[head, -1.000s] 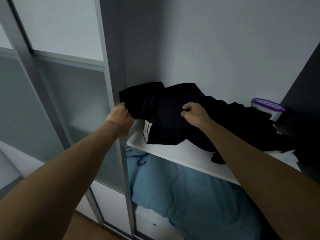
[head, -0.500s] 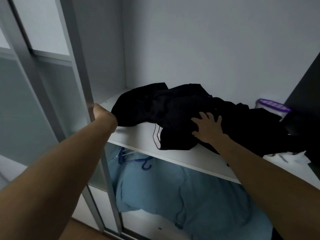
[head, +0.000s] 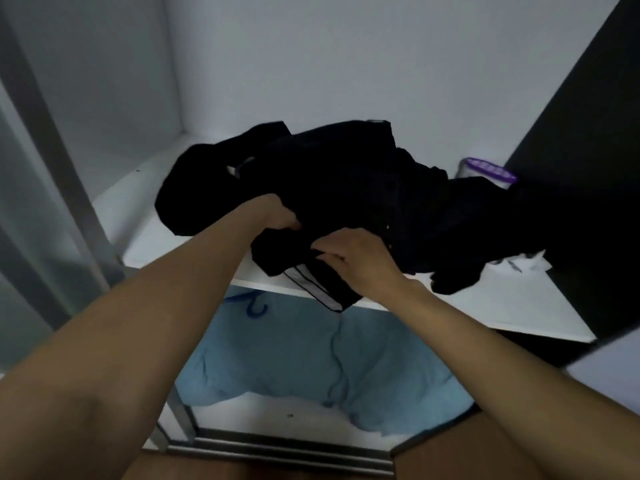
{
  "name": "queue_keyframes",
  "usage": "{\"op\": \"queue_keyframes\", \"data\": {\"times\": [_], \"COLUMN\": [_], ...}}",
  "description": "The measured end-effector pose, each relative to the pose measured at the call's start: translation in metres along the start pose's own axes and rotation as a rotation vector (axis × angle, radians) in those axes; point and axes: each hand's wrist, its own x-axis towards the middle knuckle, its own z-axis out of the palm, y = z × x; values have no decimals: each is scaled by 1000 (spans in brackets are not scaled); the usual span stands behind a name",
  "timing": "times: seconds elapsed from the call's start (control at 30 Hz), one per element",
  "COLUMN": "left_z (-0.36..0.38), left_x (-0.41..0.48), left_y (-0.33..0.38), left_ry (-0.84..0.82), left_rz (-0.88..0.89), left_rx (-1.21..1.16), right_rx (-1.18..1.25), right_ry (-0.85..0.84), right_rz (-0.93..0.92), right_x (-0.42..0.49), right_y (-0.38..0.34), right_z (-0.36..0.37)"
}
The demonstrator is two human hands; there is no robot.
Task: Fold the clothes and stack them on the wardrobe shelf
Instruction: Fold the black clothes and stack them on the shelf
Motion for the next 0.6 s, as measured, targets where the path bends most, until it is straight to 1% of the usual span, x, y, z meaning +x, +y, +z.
{"op": "queue_keyframes", "data": {"times": [0.03,0.07,0.1,0.13,0.17,0.2,0.23,0.27,0.3,0.33,0.37,0.4,0.47,0.5,0.57,0.6], "left_z": [11,18,24,26,25,24,22,19,17,16,15,14,16,18,24,27], "left_x": [7,10,11,10,9,5,-1,-9,-17,-26,-34,-43,-61,-71,-90,-98], "left_y": [-8,-14,-20,-25,-32,-38,-45,-55,-64,-72,-81,-88,-96,-99,-104,-106], "left_ry": [42,81,119,143,159,173,188,202,209,209,206,200,192,203,244,251], "left_rz": [34,69,119,164,202,229,232,213,186,162,145,134,109,92,65,57], "left_rx": [38,20,-18,-65,-132,-217,-298,-368,-415,-447,-460,-460,-447,-444,-450,-455], "right_rx": [19,35,43,33,27,47,109,202,301,369,425,507,746,828,909,912], "right_ry": [-98,-151,-120,-6,155,313,425,480,480,440,405,410,432,393,225,135], "right_rz": [-5,15,60,134,259,448,675,897,1082,1195,1238,1245,1250,1253,1255,1253], "right_x": [-7,-14,-21,-27,-31,-33,-30,-23,-15,-7,0,6,13,14,11,8], "right_y": [-2,-1,3,9,17,27,37,46,51,55,56,56,50,46,41,38], "right_z": [7,11,12,11,9,3,-4,-10,-15,-18,-18,-16,-14,-15,-20,-24]}}
